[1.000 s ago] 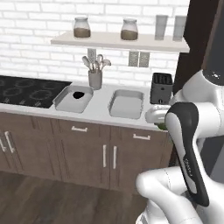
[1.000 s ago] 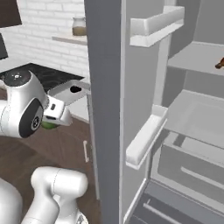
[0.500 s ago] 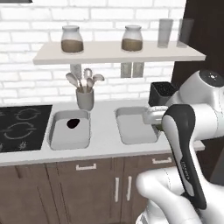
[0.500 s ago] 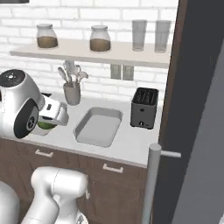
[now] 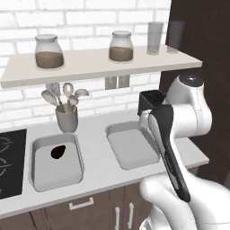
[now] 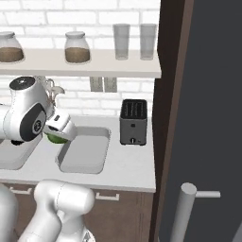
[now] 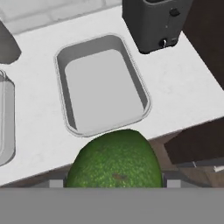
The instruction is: Place one avocado and one chicken drumstick in each tupperware on the nearby counter, to pack two identical lunches.
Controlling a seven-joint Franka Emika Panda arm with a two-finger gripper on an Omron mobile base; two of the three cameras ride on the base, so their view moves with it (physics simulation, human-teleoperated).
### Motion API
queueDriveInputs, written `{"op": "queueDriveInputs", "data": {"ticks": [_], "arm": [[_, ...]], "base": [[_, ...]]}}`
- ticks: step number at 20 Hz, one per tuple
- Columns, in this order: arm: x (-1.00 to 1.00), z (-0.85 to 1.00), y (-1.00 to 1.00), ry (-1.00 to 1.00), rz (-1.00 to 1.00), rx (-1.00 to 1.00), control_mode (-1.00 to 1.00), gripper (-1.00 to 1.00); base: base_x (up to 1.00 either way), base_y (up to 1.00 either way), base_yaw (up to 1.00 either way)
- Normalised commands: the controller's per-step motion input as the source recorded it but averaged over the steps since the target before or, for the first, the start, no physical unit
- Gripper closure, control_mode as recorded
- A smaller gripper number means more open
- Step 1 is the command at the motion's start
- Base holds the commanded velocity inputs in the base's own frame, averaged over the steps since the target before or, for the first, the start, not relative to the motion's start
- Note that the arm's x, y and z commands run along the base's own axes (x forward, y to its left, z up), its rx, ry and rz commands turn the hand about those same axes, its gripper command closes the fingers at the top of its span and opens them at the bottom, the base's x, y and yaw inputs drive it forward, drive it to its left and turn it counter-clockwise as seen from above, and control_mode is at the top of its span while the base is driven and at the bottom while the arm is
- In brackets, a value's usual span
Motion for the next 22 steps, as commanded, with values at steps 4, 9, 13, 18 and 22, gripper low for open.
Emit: {"op": "queueDriveInputs", "data": {"ticks": [4,9,13,18,22], "arm": [[0.69,-0.5,0.17,0.18,-0.2,0.01,-1.0,1.0],[0.71,-0.52,0.0,0.05,-0.06,0.03,-1.0,1.0],[1.0,-0.84,0.0,0.0,-0.07,0.0,-1.0,1.0],[1.0,-0.82,0.13,0.01,-0.08,0.0,-1.0,1.0],[0.98,-0.78,0.1,0.02,-0.06,0.0,-1.0,1.0]], "base": [[0.0,0.0,0.0],[0.0,0.0,0.0],[0.0,0.0,0.0],[0.0,0.0,0.0],[0.0,0.0,0.0]]}}
